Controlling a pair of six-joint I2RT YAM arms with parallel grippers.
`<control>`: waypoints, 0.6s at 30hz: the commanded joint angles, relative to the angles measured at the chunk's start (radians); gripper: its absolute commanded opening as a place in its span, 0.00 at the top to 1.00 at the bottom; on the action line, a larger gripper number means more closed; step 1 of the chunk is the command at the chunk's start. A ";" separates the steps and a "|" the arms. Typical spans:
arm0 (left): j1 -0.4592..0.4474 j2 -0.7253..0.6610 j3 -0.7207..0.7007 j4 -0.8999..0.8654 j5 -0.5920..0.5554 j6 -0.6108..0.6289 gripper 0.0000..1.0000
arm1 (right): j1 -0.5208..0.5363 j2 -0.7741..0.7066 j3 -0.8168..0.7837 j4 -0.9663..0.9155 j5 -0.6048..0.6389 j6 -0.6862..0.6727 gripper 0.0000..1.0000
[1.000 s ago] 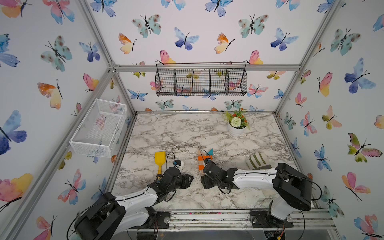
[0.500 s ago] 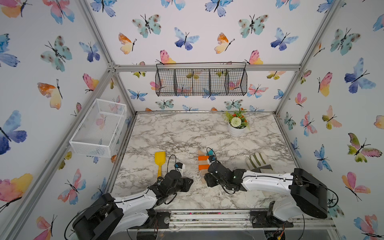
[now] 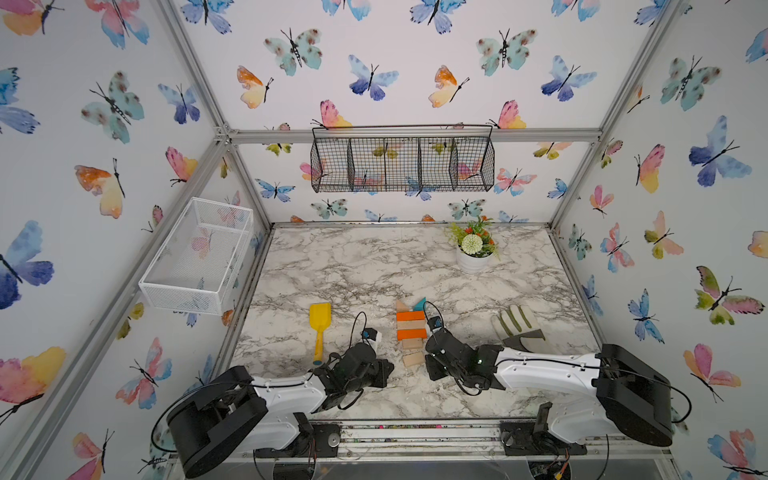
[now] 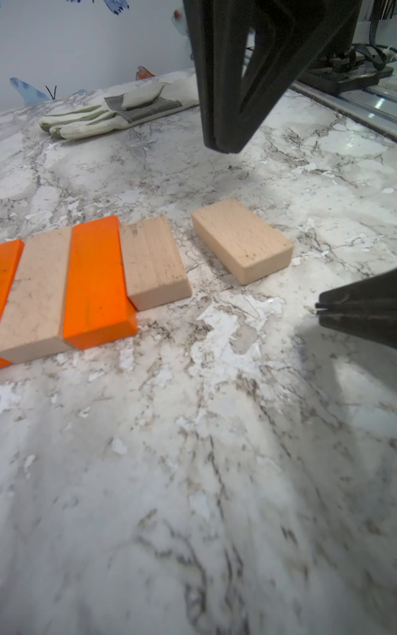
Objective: Assemble a carrot with building blocks
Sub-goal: Assemble the building block at the center of the board.
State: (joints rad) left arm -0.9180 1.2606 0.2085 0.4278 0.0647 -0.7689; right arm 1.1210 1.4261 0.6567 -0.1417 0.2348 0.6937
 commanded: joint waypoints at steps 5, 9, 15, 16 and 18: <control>-0.013 0.084 0.056 0.046 0.006 0.003 0.95 | 0.003 0.087 -0.001 0.049 -0.038 -0.018 0.76; -0.019 0.115 0.074 0.052 -0.001 0.003 0.95 | 0.003 0.110 0.007 0.070 -0.060 -0.025 0.78; -0.019 0.125 0.087 0.048 -0.009 0.007 0.95 | 0.003 0.124 0.011 0.079 -0.058 -0.031 0.80; -0.019 0.123 0.087 0.046 -0.012 0.009 0.95 | 0.003 0.127 0.013 0.083 -0.061 -0.032 0.81; -0.018 0.129 0.091 0.045 -0.013 0.011 0.95 | 0.002 0.135 0.019 0.087 -0.076 -0.034 0.82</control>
State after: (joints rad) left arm -0.9318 1.3758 0.2855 0.4706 0.0639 -0.7677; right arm 1.1210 1.5406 0.6575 -0.0654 0.1806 0.6697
